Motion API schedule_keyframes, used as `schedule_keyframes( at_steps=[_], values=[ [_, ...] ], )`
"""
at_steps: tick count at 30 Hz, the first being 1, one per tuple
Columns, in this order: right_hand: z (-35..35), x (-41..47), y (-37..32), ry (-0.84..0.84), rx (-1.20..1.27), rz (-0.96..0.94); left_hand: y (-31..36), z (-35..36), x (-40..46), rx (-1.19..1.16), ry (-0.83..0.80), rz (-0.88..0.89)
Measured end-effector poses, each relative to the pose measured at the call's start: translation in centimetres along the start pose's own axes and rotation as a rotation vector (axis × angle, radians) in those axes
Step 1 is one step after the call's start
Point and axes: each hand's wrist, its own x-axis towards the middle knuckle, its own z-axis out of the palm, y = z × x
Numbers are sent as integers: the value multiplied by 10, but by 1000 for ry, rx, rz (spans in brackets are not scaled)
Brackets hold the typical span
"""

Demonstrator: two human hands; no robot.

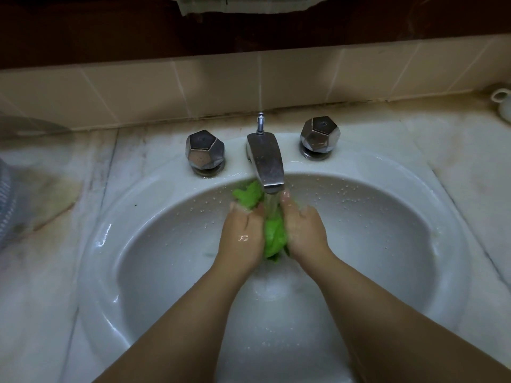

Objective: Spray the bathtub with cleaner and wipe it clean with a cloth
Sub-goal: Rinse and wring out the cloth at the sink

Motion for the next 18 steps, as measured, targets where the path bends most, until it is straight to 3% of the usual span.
schedule_keyframes(
  at_steps=[5, 8, 11, 14, 18],
  values=[
    [2, 4, 0, 31, 262, 134, 8, 9, -11, -238, -58, -107],
    [5, 3, 1, 50, 486, 154, 10, 9, -13, -145, -141, -18],
    [5, -6, -8, -30, 693, 61, 10, 14, -15, 16, -57, 62],
    [6, -20, -9, -102, 447, -102, 6, 19, -13, 139, 109, 49],
    [10, -26, -6, 14, 227, -177, 9, 17, -15, 91, 162, 20]
  ],
)
